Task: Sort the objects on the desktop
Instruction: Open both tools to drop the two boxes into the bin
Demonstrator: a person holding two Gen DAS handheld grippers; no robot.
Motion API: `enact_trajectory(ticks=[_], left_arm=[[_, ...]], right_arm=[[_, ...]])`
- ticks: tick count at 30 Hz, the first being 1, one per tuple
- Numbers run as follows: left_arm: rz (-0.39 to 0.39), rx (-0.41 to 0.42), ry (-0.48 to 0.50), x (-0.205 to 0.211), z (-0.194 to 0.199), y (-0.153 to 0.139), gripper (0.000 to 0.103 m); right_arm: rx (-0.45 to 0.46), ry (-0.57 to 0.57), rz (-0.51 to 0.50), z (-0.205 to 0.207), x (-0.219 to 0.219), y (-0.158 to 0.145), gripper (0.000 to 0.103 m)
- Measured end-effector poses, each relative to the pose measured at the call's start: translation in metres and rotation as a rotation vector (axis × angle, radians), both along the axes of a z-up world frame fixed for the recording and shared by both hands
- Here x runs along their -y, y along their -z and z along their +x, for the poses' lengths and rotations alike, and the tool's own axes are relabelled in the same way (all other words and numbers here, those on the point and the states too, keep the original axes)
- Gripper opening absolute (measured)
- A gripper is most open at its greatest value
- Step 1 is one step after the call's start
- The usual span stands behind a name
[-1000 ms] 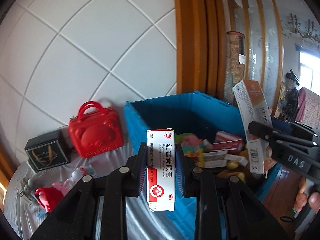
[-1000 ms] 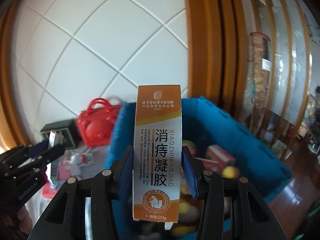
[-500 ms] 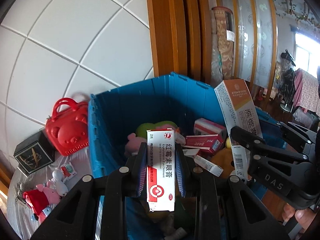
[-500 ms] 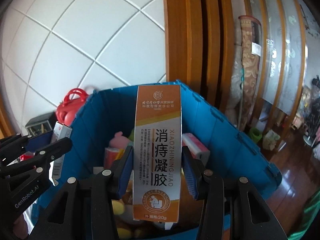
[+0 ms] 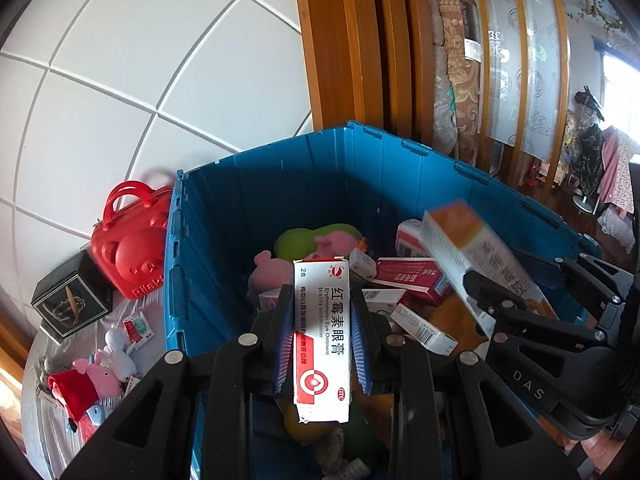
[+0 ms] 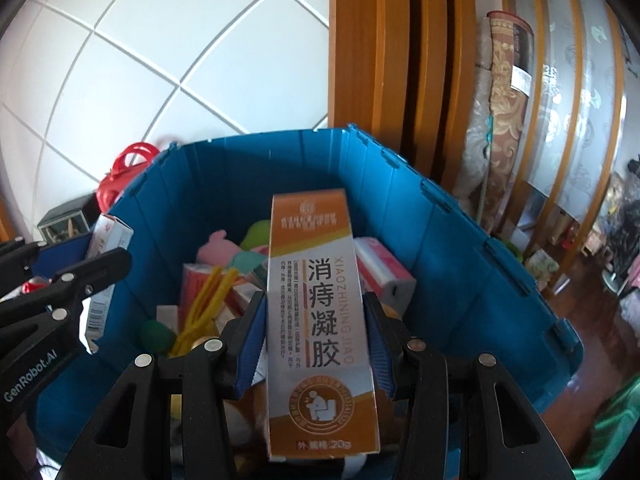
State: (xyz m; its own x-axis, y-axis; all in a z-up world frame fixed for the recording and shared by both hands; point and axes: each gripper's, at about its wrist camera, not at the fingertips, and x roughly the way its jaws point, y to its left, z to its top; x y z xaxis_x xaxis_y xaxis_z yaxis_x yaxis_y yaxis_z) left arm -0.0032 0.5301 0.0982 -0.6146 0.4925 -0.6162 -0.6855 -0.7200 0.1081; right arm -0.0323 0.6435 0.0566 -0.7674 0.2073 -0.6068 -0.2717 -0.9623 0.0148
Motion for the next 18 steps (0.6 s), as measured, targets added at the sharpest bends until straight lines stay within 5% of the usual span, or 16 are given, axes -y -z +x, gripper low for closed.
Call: enact_trajectory(ticks=[4,6,9,12,18], left_arm=[[-0.004,0.006,-0.014,0.002,-0.004,0.001,0.026],[-0.003,0.016,-0.013,0.003,-0.004,0.001,0.04],[0.009,0.013,-0.009,0.007,-0.001,0.001,0.058],[0.023,0.008,-0.007,0.012,0.002,-0.001,0.06],[0.069,0.009,0.005,0.031,0.01,-0.01,0.061]], right_arm=[[0.003,0.001,-0.002,0.001,-0.002,0.003,0.047],[0.003,0.002,-0.004,0.002,-0.002,0.003,0.048],[-0.009,0.006,-0.007,0.006,-0.001,0.0,0.065],[-0.029,0.008,-0.002,0.014,0.001,-0.005,0.085],[-0.066,0.0,0.02,0.031,0.008,-0.018,0.103]])
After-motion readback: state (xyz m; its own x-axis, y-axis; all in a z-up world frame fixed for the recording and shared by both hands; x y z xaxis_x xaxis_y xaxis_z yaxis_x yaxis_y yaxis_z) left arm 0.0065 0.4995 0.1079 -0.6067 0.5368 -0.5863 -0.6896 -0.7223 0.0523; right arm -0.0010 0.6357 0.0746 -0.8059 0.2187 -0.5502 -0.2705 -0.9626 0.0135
